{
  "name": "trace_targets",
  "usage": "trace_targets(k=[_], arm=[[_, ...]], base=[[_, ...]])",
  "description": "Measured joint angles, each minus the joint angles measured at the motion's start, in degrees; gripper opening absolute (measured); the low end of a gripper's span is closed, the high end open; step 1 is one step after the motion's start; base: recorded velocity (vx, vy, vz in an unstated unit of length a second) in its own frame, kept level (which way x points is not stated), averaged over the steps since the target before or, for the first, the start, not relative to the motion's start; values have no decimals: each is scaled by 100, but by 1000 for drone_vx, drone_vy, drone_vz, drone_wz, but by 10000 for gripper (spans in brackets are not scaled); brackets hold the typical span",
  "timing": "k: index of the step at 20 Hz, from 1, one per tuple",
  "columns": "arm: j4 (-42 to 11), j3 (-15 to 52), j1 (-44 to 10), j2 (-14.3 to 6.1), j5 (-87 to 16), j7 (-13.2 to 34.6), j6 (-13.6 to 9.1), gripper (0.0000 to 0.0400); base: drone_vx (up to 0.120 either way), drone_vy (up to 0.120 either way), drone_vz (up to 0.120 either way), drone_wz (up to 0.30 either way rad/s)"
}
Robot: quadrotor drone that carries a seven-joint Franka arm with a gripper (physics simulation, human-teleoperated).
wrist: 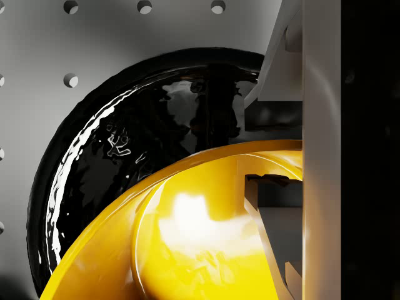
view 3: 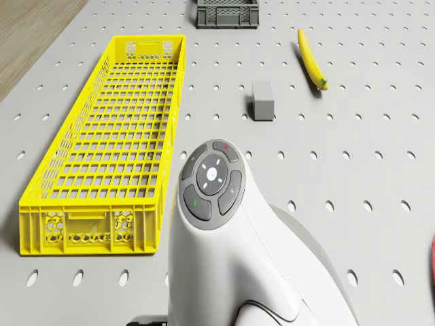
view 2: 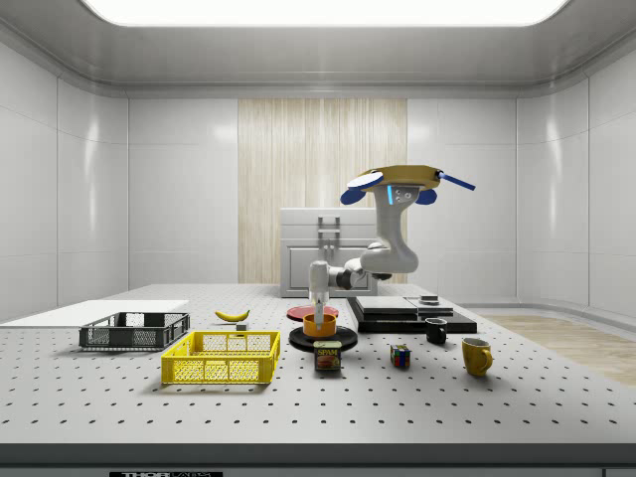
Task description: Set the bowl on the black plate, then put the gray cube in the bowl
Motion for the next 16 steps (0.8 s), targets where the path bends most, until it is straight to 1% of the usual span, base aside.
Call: trace_targets(k=[7, 8, 9, 10, 11, 13, 15, 16], arm=[[18, -243, -43, 11, -234, 50, 66, 100], [12, -263, -37, 12, -255, 51, 70, 166], [5, -273, -30, 14, -265, 52, 68, 218], [-7, -259, -20, 16, -253, 52, 58, 258], [-24, -226, -7, 19, -224, 52, 40, 289], [-64, -122, 22, 25, -129, 51, -8, 333], [-102, -7, 49, 30, -22, 50, -57, 359], [-116, 39, 58, 32, 20, 50, -76, 368]], base=[[0, 0, 0, 0], [0, 0, 0, 0], [0, 0, 0, 0], [0, 0, 0, 0], [0, 0, 0, 0], [0, 0, 0, 0], [0, 0, 0, 0], [0, 0, 80, 0]])
